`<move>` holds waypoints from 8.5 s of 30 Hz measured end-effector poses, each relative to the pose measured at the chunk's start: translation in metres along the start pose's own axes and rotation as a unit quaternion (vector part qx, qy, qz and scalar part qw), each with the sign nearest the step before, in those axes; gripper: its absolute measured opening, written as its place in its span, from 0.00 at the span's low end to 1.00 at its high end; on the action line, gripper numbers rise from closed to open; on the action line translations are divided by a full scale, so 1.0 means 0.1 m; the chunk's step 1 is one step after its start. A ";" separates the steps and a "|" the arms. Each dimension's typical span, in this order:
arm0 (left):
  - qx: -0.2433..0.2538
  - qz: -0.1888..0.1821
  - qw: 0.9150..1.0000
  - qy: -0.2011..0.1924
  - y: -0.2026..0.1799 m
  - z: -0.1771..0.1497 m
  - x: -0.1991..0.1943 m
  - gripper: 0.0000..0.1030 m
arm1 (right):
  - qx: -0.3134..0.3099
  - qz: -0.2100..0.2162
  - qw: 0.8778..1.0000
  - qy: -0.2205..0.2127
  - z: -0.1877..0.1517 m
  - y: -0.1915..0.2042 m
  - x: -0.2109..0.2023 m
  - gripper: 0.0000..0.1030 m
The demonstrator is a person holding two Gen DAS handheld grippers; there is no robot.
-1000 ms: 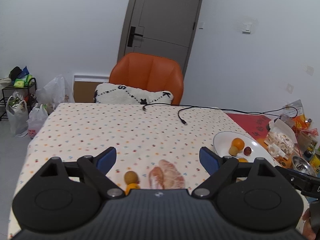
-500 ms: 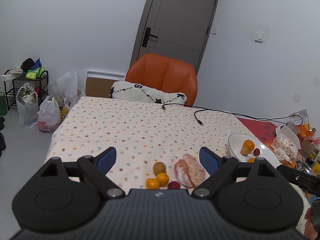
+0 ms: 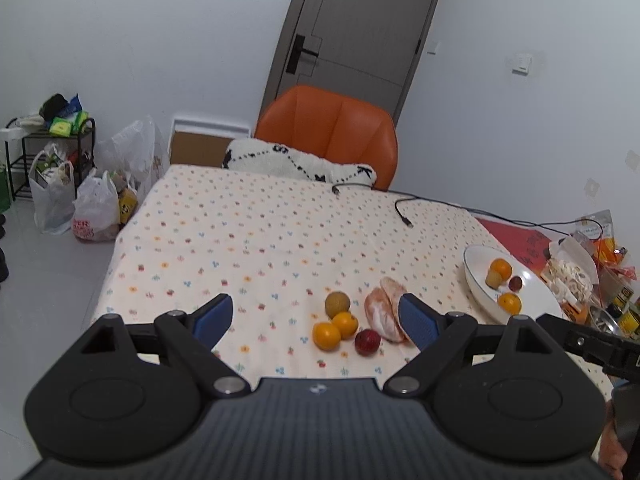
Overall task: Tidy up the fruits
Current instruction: 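Move both open grippers back toward the remaining fruits, then grasp the mandarin with the left gripper while the right grasps the peeled pomelo piece, then carry the mandarin and pomelo piece over the white plate with both grippers, then open the right gripper to drop the pomelo while the left releases the mandarin, then move both open grippers back toward the remaining fruits on the cloth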
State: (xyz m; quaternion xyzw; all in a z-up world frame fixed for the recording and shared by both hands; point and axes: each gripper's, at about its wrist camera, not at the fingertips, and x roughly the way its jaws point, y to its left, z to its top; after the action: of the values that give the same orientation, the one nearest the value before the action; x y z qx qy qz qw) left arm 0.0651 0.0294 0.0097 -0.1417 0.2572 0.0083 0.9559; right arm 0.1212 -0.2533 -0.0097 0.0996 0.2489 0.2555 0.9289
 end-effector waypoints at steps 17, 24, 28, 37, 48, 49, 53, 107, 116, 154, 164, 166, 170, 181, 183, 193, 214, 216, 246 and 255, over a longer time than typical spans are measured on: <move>0.008 -0.002 1.000 0.026 0.04 -0.14 0.23 0.86 | 0.011 0.010 0.999 0.039 -0.14 0.02 0.30 1.00; 0.010 -0.005 0.999 0.037 0.02 -0.18 0.39 0.81 | 0.011 0.017 0.998 0.052 -0.17 0.00 0.45 1.00; 0.011 -0.009 0.999 0.045 0.00 -0.20 0.49 0.70 | 0.016 0.020 0.998 0.059 -0.17 -0.02 0.54 1.00; -0.003 -0.011 0.998 0.063 0.04 -0.22 0.71 0.46 | 0.014 0.024 0.997 0.072 -0.14 -0.04 0.74 0.88; -0.003 -0.025 0.997 0.071 0.00 -0.22 0.84 0.31 | 0.021 0.031 0.995 0.093 -0.11 -0.07 0.98 0.71; -0.003 -0.026 0.997 0.072 0.00 -0.22 0.86 0.31 | 0.023 0.032 0.995 0.095 -0.11 -0.07 1.00 0.70; -0.004 -0.027 0.997 0.074 -0.01 -0.22 0.89 0.27 | 0.027 0.034 0.994 0.099 -0.10 -0.08 1.07 0.69; -0.027 -0.021 0.998 0.047 0.20 -0.18 0.68 0.21 | -0.005 0.017 0.994 0.107 -0.10 0.04 1.18 0.37; -0.016 -0.025 0.999 0.039 0.09 -0.14 0.60 0.21 | 0.002 0.022 0.996 0.089 -0.08 -0.01 1.01 0.36; 0.043 -0.085 0.995 0.008 -0.84 -0.03 0.51 0.21 | 0.038 -0.025 0.999 -0.005 0.11 -0.61 0.08 0.36; 0.062 -0.100 0.993 0.004 -1.13 0.00 0.56 0.21 | 0.052 -0.041 0.998 -0.020 0.12 -0.86 -0.10 0.36; 0.063 -0.102 0.993 0.004 -1.18 0.01 0.58 0.21 | 0.055 -0.046 0.997 -0.022 0.12 -0.92 -0.11 0.36; 0.069 -0.107 0.992 0.002 -1.28 0.04 0.64 0.21 | 0.062 -0.055 0.996 -0.025 0.12 -1.03 -0.12 0.36; 0.087 -0.124 0.988 0.004 -1.53 0.09 0.82 0.21 | 0.078 -0.075 0.994 -0.029 0.13 -1.26 -0.12 0.36; 0.089 -0.127 0.988 0.007 -1.58 0.09 0.86 0.21 | 0.078 -0.078 0.993 -0.030 0.14 -1.30 -0.12 0.36; 0.104 -0.139 0.985 0.019 -1.79 0.07 1.06 0.21 | 0.090 -0.095 0.991 -0.035 0.17 -1.47 -0.11 0.36; 0.128 -0.132 0.982 0.035 -2.14 0.01 1.46 0.22 | 0.109 -0.113 0.986 -0.054 0.11 -1.66 -0.20 0.78; 0.129 -0.133 0.982 0.031 -2.17 0.02 1.47 0.22 | 0.109 -0.116 0.986 -0.057 0.11 -1.67 -0.22 0.79; 0.078 -0.081 0.994 -0.010 -1.49 0.16 0.88 0.76 | 0.093 -0.078 0.991 -0.057 0.04 -1.20 -0.28 1.00; 0.074 -0.076 0.994 -0.018 -1.31 0.18 0.67 0.83 | 0.088 -0.072 0.991 -0.066 0.08 -1.03 -0.30 1.00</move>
State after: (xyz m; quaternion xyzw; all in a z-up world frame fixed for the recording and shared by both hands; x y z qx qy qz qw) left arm 0.1437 -0.0955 0.0268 -0.0898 0.2287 -0.0806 0.9660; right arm 0.1467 -0.3572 -0.0222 0.1797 0.2149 0.1583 0.9468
